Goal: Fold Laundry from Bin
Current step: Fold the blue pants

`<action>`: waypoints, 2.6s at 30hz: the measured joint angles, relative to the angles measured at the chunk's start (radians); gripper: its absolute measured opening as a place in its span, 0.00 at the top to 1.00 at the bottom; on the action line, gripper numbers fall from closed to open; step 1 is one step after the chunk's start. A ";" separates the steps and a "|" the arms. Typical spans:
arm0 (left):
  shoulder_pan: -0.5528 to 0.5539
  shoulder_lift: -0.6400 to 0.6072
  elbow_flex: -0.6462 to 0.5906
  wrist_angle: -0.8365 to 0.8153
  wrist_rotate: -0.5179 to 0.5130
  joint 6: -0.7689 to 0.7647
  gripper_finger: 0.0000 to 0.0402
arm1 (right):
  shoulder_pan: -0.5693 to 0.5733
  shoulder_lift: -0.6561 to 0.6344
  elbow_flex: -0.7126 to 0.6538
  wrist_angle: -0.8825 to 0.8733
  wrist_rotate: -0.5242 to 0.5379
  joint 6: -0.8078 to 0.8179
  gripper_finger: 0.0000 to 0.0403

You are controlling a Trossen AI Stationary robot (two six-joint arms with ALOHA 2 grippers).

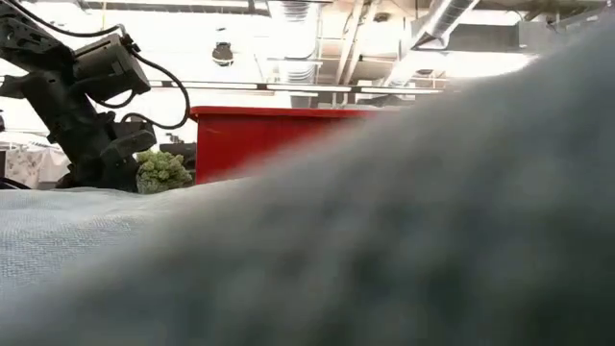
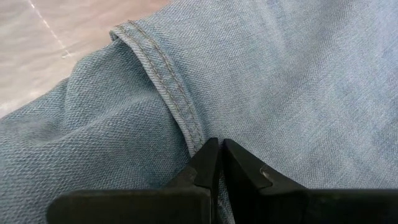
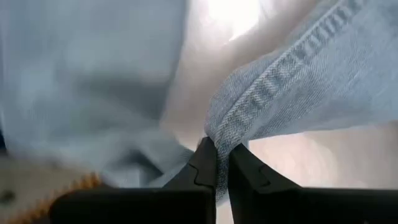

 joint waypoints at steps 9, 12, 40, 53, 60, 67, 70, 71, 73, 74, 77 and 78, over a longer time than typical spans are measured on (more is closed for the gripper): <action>0.000 -0.001 0.001 -0.017 -0.001 0.000 0.96 | 0.192 0.000 -0.030 -0.088 -0.046 -0.002 0.88; 0.000 -0.001 0.001 -0.017 -0.002 -0.016 0.96 | 0.208 0.000 -0.033 -0.126 -0.053 0.106 0.84; 0.000 0.000 0.000 -0.020 0.001 -0.033 0.96 | -0.221 -0.018 -0.069 0.061 0.182 -0.339 0.41; 0.000 0.000 0.000 -0.020 0.005 0.015 0.96 | -0.359 -0.017 -0.314 0.281 0.056 -0.449 0.41; 0.000 0.000 0.000 -0.020 0.000 0.020 0.96 | -0.405 -0.017 -0.401 0.305 -0.002 -0.374 0.60; 0.000 0.000 0.000 -0.020 -0.001 0.020 0.96 | -0.422 -0.031 -0.355 0.299 0.005 -0.404 0.94; 0.000 0.000 -0.001 -0.020 -0.001 0.019 0.96 | -0.422 -0.081 -0.284 0.280 0.027 -0.426 0.94; 0.000 0.000 0.000 -0.020 -0.001 0.019 0.96 | -0.421 -0.101 -0.257 0.281 0.042 -0.439 0.94; 0.000 0.000 -0.001 -0.020 -0.001 0.018 0.96 | -0.409 -0.149 -0.208 0.282 0.082 -0.464 0.94; 0.000 0.000 -0.001 -0.020 -0.002 0.018 0.96 | -0.402 -0.176 -0.186 0.287 0.101 -0.478 0.94; 0.000 0.000 -0.001 -0.020 -0.002 0.017 0.96 | -0.368 -0.260 -0.134 0.327 0.112 -0.550 0.94; 0.000 0.000 -0.001 -0.020 -0.002 0.016 0.96 | -0.351 -0.287 -0.126 0.343 0.113 -0.573 0.94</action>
